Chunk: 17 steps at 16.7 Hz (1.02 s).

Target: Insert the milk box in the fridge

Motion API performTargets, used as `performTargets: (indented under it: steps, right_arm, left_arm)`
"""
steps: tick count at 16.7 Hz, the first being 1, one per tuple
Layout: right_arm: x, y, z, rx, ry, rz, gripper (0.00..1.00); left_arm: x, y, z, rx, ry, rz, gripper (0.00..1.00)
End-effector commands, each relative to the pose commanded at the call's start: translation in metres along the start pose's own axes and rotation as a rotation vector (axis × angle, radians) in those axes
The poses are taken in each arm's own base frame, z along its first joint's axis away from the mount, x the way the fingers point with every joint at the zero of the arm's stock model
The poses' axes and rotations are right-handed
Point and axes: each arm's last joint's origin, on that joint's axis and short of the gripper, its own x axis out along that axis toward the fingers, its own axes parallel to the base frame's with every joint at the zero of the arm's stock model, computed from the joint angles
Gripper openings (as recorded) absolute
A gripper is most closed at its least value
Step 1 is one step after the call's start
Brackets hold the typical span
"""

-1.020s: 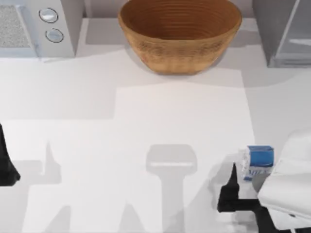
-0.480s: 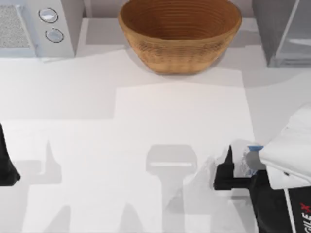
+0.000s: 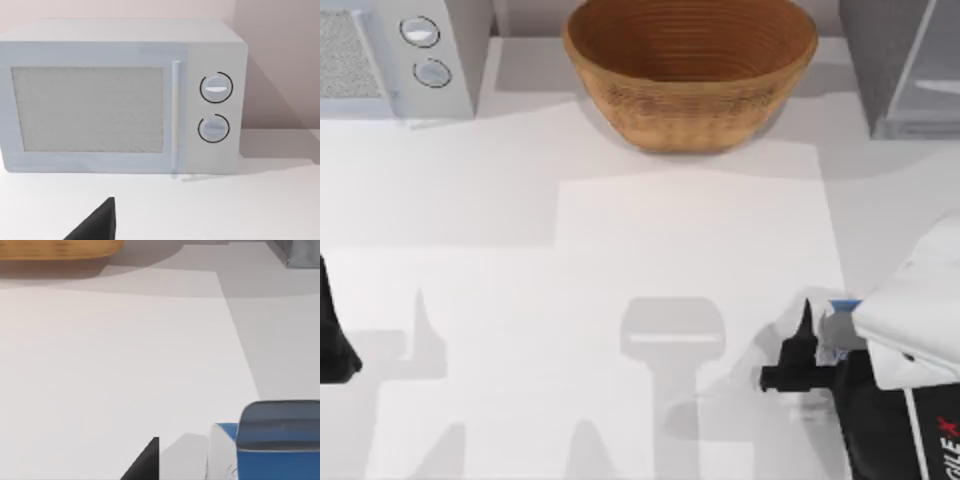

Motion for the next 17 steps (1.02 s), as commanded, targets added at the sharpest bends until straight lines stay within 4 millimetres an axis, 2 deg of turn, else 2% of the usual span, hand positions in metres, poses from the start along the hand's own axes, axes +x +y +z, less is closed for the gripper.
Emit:
performTargets:
  steps: [7, 17]
  right_arm:
    - [0.0000, 0.0000, 0.0000, 0.000, 0.000, 0.000, 0.02]
    - [-0.0002, 0.0000, 0.0002, 0.001, 0.000, 0.000, 0.00]
  left_arm:
    - [0.0000, 0.0000, 0.0000, 0.000, 0.000, 0.000, 1.00]
    - [0.0000, 0.0000, 0.0000, 0.000, 0.000, 0.000, 1.00]
